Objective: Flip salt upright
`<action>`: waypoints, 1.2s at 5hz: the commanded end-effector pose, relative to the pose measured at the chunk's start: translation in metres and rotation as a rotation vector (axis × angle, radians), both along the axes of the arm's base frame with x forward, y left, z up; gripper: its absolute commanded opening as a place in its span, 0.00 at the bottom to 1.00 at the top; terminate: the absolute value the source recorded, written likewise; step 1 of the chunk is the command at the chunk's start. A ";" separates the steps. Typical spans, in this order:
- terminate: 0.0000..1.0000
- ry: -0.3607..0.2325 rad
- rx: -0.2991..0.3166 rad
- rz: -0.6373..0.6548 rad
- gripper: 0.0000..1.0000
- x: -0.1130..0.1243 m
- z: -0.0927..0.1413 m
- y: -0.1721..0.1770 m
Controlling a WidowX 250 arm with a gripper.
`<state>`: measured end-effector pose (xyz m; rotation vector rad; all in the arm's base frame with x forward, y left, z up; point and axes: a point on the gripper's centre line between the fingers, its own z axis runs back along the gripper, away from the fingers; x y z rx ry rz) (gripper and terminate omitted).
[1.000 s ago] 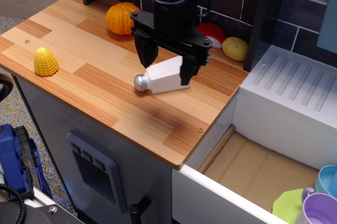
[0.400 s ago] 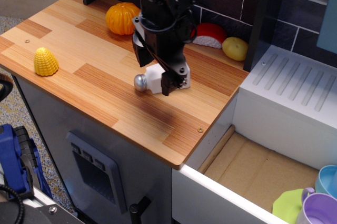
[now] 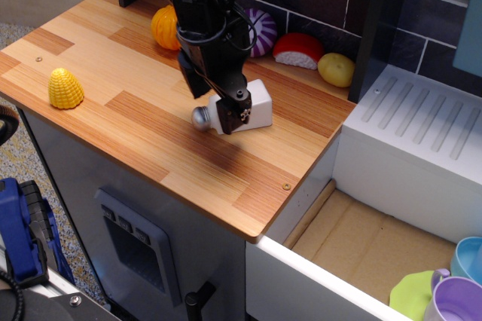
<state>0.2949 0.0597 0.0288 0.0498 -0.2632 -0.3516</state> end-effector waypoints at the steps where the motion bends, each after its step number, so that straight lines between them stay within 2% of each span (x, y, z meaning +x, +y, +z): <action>1: 0.00 -0.062 -0.046 0.000 1.00 0.010 -0.005 0.008; 2: 0.00 -0.041 -0.069 0.007 0.00 0.010 -0.007 0.006; 3: 0.00 0.101 -0.109 0.038 0.00 0.005 0.002 0.006; 4: 0.00 0.344 -0.129 0.182 0.00 0.002 0.034 0.006; 5: 0.00 0.580 -0.264 0.332 0.00 0.004 0.061 0.014; 6: 0.00 0.804 -0.438 0.583 0.00 0.003 0.069 0.008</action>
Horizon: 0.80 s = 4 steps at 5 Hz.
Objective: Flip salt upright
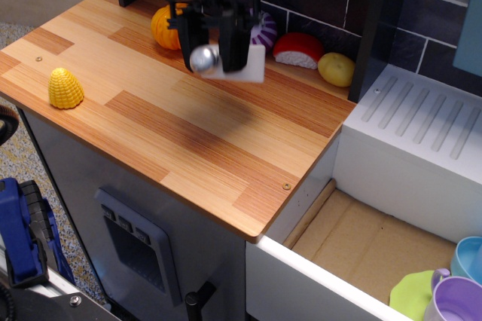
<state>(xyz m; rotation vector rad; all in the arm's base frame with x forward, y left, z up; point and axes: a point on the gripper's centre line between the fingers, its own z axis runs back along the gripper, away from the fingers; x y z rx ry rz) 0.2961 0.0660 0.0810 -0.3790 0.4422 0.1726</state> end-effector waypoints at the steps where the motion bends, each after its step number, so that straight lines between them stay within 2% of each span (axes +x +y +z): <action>1: 0.00 0.189 -0.068 0.364 0.00 -0.016 0.008 -0.005; 2: 0.00 0.161 -0.062 0.543 0.00 -0.035 -0.001 -0.017; 3: 0.00 0.250 -0.092 0.669 0.00 -0.043 -0.006 -0.022; 4: 0.00 0.326 -0.179 0.679 0.00 -0.044 -0.020 -0.018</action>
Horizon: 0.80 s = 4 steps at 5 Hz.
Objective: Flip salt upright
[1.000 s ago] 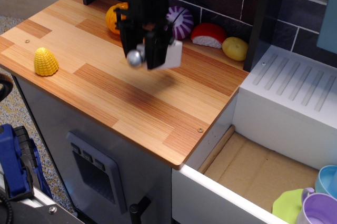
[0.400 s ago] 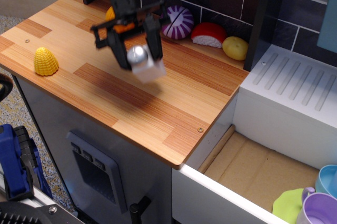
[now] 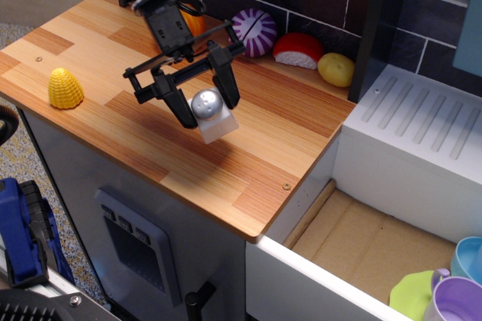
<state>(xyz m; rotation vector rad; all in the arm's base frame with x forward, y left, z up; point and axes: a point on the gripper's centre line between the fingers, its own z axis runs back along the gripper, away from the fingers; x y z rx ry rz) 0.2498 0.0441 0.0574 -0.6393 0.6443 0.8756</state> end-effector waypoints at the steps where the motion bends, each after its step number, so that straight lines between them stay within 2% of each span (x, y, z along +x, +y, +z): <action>1: 0.00 0.029 -0.067 -0.003 0.00 0.010 -0.002 0.012; 2: 0.00 0.026 -0.078 -0.011 0.00 0.013 -0.017 0.020; 3: 0.00 -0.010 -0.144 -0.053 1.00 0.014 -0.028 0.035; 4: 0.00 -0.010 -0.144 -0.053 1.00 0.014 -0.028 0.035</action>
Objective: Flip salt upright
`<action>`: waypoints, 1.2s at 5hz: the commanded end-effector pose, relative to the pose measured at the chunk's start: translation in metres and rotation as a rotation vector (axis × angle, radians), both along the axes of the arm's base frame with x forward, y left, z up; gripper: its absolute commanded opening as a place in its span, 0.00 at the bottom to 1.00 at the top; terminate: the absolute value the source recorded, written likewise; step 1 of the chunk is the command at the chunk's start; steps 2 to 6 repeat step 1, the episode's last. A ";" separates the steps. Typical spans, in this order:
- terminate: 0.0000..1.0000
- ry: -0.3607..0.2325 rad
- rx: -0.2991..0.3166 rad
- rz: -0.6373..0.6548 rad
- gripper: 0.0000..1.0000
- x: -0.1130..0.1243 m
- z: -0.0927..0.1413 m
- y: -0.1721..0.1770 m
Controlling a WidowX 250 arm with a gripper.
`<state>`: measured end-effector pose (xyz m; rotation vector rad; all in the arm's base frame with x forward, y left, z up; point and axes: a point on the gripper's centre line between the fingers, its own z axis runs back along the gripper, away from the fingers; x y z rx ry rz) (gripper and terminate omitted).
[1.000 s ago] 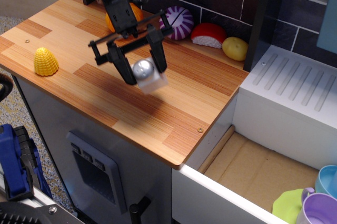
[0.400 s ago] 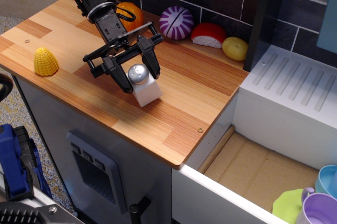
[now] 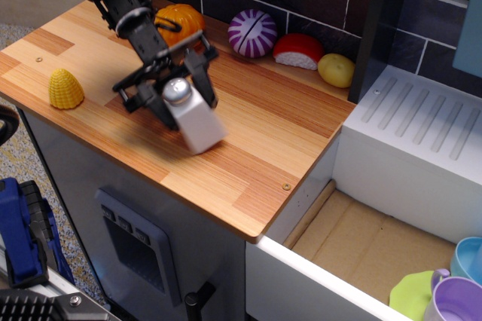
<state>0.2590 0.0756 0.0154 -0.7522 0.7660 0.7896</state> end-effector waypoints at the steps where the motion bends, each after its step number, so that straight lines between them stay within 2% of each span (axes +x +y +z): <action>1: 1.00 -0.044 0.019 0.004 1.00 0.005 0.014 0.003; 6: 1.00 -0.044 0.019 0.004 1.00 0.005 0.014 0.003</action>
